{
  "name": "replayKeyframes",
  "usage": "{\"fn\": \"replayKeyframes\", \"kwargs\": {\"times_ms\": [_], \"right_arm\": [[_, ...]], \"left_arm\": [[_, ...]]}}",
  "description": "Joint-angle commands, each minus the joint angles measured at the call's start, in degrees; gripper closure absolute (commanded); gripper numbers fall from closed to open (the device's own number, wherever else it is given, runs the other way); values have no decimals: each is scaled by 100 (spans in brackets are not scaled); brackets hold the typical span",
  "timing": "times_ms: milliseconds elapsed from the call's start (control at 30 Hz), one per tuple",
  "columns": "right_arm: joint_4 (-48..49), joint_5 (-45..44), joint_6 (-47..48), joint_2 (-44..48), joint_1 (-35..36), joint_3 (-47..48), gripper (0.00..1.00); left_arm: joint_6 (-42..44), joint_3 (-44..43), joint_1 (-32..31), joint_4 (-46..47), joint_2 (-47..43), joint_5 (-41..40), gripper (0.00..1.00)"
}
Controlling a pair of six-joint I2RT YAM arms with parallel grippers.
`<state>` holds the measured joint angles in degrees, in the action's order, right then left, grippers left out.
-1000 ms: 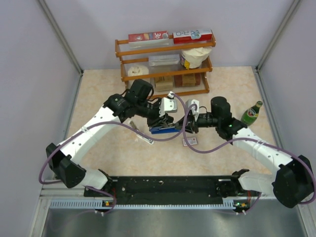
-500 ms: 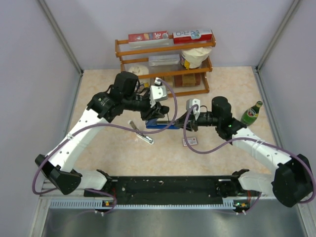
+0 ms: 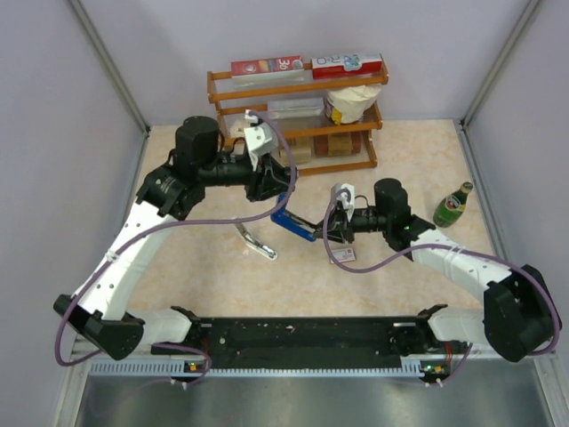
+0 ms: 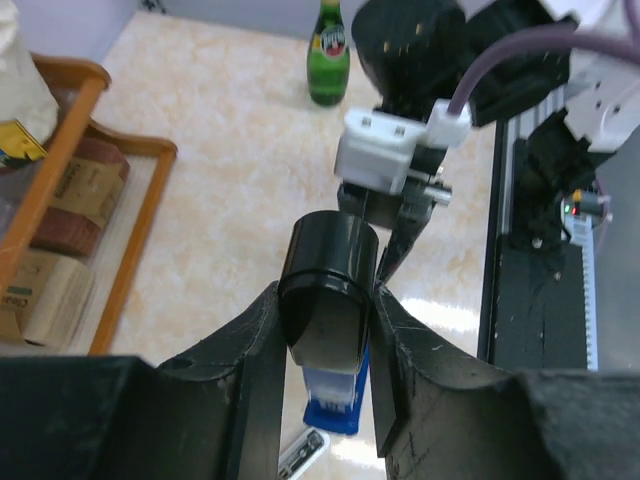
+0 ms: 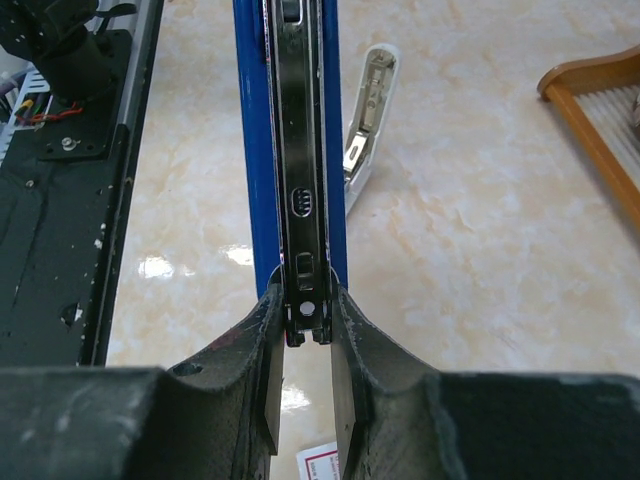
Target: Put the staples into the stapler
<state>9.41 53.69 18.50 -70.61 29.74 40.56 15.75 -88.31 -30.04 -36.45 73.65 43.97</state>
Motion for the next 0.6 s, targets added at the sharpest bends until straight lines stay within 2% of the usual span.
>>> {"fn": "replayKeyframes", "kwargs": {"times_ms": [0, 333, 567], "right_arm": [[-71, 273, 128, -102, 59, -144, 89], [272, 291, -224, 170, 111, -197, 88], [-185, 475, 57, 706, 50, -13, 62]], "left_arm": [[-800, -450, 384, 2035, -474, 68, 100], [-1557, 191, 640, 2949, -518, 507, 100], [-1504, 350, 649, 3073, -492, 719, 100]]}}
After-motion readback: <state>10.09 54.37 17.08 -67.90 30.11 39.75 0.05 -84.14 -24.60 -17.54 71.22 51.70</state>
